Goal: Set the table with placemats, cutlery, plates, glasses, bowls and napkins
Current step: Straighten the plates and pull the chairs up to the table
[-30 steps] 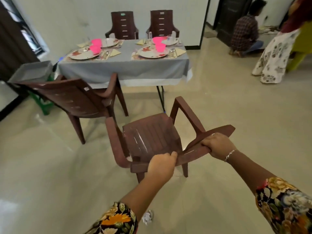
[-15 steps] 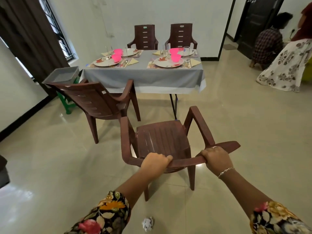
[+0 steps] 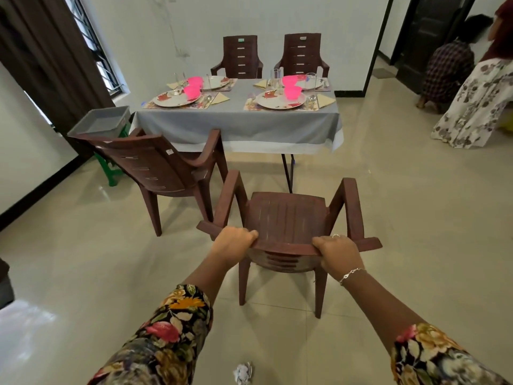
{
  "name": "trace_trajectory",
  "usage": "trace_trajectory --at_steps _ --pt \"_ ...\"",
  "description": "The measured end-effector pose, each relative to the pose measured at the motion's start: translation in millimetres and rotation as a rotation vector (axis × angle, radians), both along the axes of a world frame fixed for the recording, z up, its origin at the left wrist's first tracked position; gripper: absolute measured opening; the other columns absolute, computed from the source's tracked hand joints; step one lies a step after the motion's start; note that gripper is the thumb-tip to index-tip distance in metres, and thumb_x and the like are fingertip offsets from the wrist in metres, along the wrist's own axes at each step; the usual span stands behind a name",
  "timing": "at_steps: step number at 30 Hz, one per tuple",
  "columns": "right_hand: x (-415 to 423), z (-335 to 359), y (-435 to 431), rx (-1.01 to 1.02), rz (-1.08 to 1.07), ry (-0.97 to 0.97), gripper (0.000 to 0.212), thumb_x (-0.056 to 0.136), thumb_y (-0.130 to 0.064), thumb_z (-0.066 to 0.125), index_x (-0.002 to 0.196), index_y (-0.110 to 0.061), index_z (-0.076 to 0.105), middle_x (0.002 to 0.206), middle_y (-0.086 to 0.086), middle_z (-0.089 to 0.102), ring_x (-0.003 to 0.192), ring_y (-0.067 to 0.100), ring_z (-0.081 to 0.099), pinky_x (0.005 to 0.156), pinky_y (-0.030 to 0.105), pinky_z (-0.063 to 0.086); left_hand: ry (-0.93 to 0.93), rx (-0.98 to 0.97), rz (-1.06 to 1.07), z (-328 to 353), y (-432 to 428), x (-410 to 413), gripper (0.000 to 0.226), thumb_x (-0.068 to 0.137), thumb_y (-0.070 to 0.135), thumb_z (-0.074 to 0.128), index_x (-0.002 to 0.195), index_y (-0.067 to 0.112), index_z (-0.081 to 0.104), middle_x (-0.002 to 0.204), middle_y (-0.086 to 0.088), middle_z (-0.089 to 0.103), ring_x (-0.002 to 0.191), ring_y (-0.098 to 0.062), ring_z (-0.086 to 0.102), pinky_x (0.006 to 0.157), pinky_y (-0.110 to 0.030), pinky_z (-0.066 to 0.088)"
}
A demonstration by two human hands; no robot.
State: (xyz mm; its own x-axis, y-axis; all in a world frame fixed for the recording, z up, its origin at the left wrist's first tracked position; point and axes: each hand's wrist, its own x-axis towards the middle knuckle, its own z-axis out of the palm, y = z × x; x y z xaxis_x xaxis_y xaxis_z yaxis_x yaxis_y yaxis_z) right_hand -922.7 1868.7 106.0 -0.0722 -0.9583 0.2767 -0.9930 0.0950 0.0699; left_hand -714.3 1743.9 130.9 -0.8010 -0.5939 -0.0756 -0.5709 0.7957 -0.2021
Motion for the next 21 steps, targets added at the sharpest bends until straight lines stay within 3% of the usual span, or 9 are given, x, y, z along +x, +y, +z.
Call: trace_trajectory --at_steps 5,14,16,18,19,21 --pt "-5 -2 -8 0.029 -0.009 0.04 0.04 0.026 -0.014 0.087 0.047 -0.024 0.055 0.038 -0.005 0.049 0.033 0.015 0.048 0.033 0.019 0.036 0.018 -0.015 0.034 -4 -3 -1 0.025 0.095 0.01 0.037 0.114 0.014 0.053 0.102 -0.006 0.064 0.093 -0.025 0.061 0.08 -0.034 0.046" --pt "-14 -12 -13 -0.111 0.079 0.055 0.036 0.035 -0.011 0.09 0.055 -0.017 0.061 0.043 -0.002 0.054 0.035 0.018 0.05 0.035 0.021 0.041 0.042 -0.031 0.069 -9 -3 -2 0.022 0.095 0.011 0.04 0.111 0.013 0.054 0.104 -0.006 0.064 0.095 -0.026 0.061 0.08 -0.032 0.043" --pt "-17 -13 -17 -0.157 0.095 0.057 0.034 0.037 -0.012 0.09 0.056 -0.016 0.062 0.045 -0.002 0.055 0.035 0.018 0.051 0.036 0.022 0.041 0.034 -0.059 0.047 -6 -7 -3 0.01 0.083 0.016 0.064 0.093 0.015 0.063 0.082 -0.003 0.067 0.073 -0.021 0.065 0.066 -0.028 0.047" --pt "-21 -13 -26 -0.185 0.097 0.06 0.033 0.039 -0.012 0.09 0.056 -0.016 0.062 0.045 -0.001 0.056 0.035 0.018 0.051 0.036 0.022 0.041 0.059 -0.103 0.006 -9 -18 -6 0.027 0.055 0.021 0.087 0.068 0.02 0.064 0.055 0.004 0.061 0.045 -0.015 0.058 0.046 -0.021 0.045" --pt "-23 -13 -31 -0.19 0.098 0.06 0.033 0.04 -0.013 0.09 0.056 -0.016 0.062 0.045 -0.001 0.055 0.035 0.018 0.051 0.036 0.022 0.041 0.055 -0.107 0.02 -9 -22 -7 0.027 0.055 0.022 0.088 0.069 0.02 0.065 0.055 0.003 0.061 0.045 -0.016 0.059 0.046 -0.021 0.045" --pt "-30 -15 -45 -0.196 0.1 0.061 0.032 0.041 -0.015 0.091 0.057 -0.016 0.063 0.045 -0.001 0.055 0.035 0.018 0.051 0.036 0.023 0.042 0.042 -0.039 0.061 -4 -30 -15 0.014 0.085 0.021 0.064 0.098 0.014 0.064 0.086 -0.004 0.068 0.077 -0.023 0.066 0.068 -0.029 0.049"
